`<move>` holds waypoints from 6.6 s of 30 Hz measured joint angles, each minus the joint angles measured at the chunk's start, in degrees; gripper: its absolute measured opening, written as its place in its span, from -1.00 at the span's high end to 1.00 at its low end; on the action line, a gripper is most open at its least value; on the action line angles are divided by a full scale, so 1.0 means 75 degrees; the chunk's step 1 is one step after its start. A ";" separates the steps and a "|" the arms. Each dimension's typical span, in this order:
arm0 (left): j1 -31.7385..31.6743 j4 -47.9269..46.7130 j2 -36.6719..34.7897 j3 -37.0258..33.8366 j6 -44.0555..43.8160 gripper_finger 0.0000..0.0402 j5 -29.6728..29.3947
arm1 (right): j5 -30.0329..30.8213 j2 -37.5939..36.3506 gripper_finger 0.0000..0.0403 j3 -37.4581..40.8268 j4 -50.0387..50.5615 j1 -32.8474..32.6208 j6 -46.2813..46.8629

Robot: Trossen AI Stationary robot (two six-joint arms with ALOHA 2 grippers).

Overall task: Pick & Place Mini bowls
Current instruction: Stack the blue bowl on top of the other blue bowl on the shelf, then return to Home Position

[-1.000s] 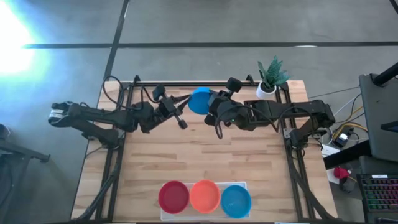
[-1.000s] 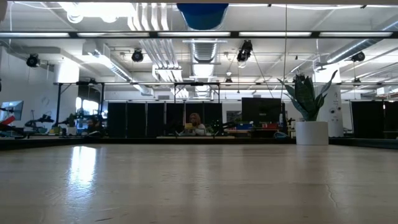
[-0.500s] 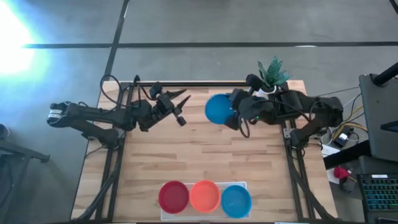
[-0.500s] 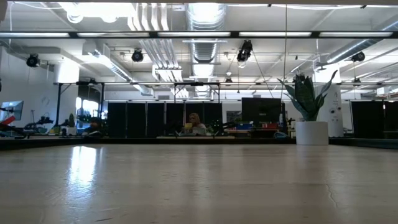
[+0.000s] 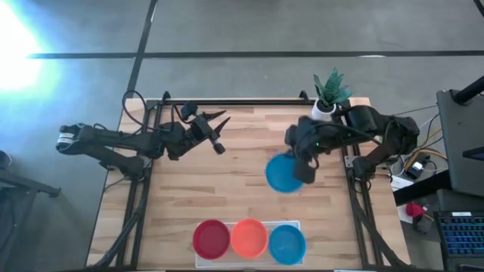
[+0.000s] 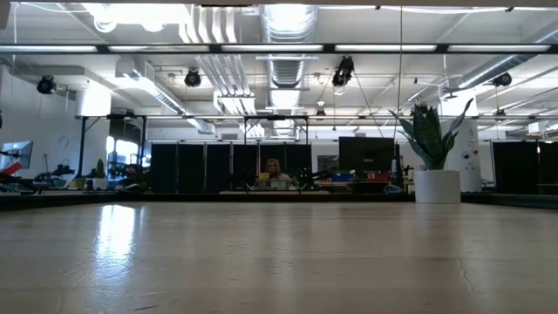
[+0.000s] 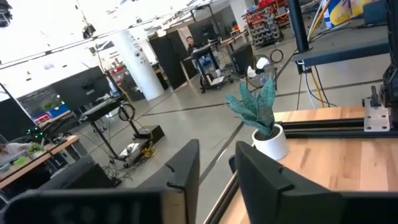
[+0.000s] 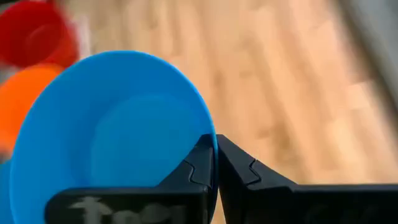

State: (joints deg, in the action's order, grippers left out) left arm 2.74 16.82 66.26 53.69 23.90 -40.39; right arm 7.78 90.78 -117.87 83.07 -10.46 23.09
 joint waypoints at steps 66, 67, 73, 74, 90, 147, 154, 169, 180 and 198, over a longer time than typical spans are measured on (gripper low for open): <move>-0.0050 -0.5737 -0.0044 0.2082 -0.1137 1.00 0.5550 | -0.1018 0.0166 0.96 0.3965 -0.4022 -0.2975 0.1414; -0.0050 -0.5748 -0.0041 0.2090 -0.1137 1.00 0.5550 | -0.1018 0.0172 0.96 0.3985 -0.4031 -0.2975 0.1411; -0.0052 -0.5753 -0.0041 0.2124 -0.1137 1.00 0.5550 | -0.1021 0.0172 0.93 0.3971 -0.4275 -0.2975 0.1311; -0.0052 -0.5753 -0.0041 0.2124 -0.1137 1.00 0.5550 | -0.1024 0.0170 0.91 0.3970 -0.4280 -0.2975 0.1317; -0.0055 -0.5770 -0.0090 0.2152 -0.1052 1.00 0.5428 | -0.1045 0.0104 0.39 0.3333 -0.4223 -0.2969 0.1014; -0.0052 -0.6837 -0.7143 -0.0135 -0.1995 1.00 0.5030 | 0.0584 -0.7328 0.96 0.7062 -0.5789 -0.2768 -0.2690; -0.0052 -0.6870 -0.7933 -0.0457 -0.2084 1.00 0.4973 | 0.0587 -0.8390 0.96 0.7943 -0.6197 -0.2768 -0.2703; -0.0052 -0.7203 -0.8716 -0.0612 -0.2107 1.00 0.4772 | 0.1007 -1.0408 0.96 0.9085 -0.6421 -0.2766 -0.2591; -0.0052 -0.7397 -0.8723 -0.0615 -0.2064 1.00 0.4767 | 0.1022 -1.1620 0.96 0.9589 -0.6390 -0.2767 -0.2506; -0.0052 -0.6588 -0.8734 -0.1272 -0.2008 1.00 0.4769 | 0.0995 -1.2091 0.96 0.9957 -0.6423 -0.2768 -0.2428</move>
State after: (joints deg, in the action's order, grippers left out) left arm 2.35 -32.58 0.75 44.15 8.84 -4.62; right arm 15.24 0.10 -43.20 34.89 -31.22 4.88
